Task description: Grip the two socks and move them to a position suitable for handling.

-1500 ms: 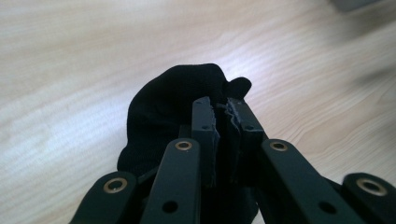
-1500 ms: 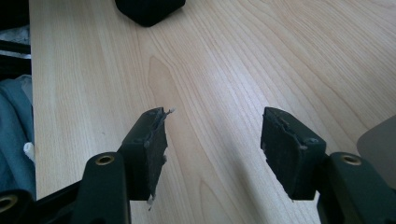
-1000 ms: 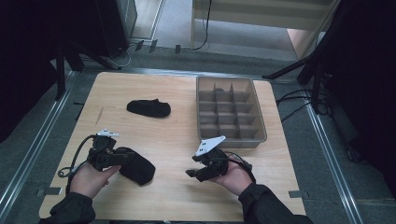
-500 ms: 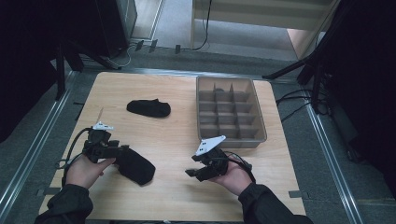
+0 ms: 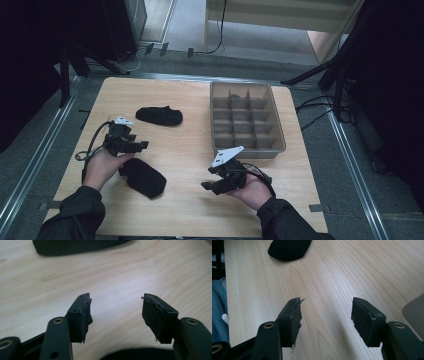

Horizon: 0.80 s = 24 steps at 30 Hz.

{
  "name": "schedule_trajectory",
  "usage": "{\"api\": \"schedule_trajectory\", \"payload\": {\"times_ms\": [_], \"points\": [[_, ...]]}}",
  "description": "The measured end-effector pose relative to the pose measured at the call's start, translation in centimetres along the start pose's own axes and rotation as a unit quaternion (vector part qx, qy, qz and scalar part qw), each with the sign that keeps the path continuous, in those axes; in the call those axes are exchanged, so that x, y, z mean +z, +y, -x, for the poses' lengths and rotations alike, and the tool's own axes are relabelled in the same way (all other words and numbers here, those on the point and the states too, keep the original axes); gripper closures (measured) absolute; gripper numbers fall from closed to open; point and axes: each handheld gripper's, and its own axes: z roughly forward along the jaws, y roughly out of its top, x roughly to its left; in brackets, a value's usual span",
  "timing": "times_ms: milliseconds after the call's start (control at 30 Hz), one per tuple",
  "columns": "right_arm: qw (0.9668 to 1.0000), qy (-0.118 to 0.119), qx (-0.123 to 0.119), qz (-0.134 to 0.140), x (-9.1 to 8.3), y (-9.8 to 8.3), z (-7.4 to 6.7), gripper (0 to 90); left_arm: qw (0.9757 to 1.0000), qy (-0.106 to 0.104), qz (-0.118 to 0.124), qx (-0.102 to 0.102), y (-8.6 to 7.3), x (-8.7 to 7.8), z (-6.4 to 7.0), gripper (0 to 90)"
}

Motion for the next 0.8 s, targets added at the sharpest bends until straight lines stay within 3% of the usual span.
{"api": "schedule_trajectory", "payload": {"times_ms": [167,300,500,633,800], "points": [[1.0,-0.001,0.001,0.003,-0.2,-0.2,0.1,41.0,1.0,-0.004,0.007,0.005,2.0,1.2,-0.7,39.4],[1.0,-0.003,0.002,0.0,-0.3,-0.5,0.1,41.0,0.9999,0.007,0.01,0.01,3.6,2.0,-1.2,39.4],[0.9999,-0.008,0.008,-0.001,-0.6,-0.8,0.1,40.9,0.9993,-0.005,0.022,-0.029,4.8,3.2,-2.7,39.2],[0.9999,-0.01,0.009,-0.004,-0.5,-0.9,0.0,40.9,0.9997,0.008,0.01,-0.023,5.7,4.6,-3.1,38.6],[0.9999,-0.012,0.01,-0.005,-0.6,-1.0,0.1,40.9,0.9999,0.005,0.0,-0.014,6.8,5.9,-3.5,36.7]]}}
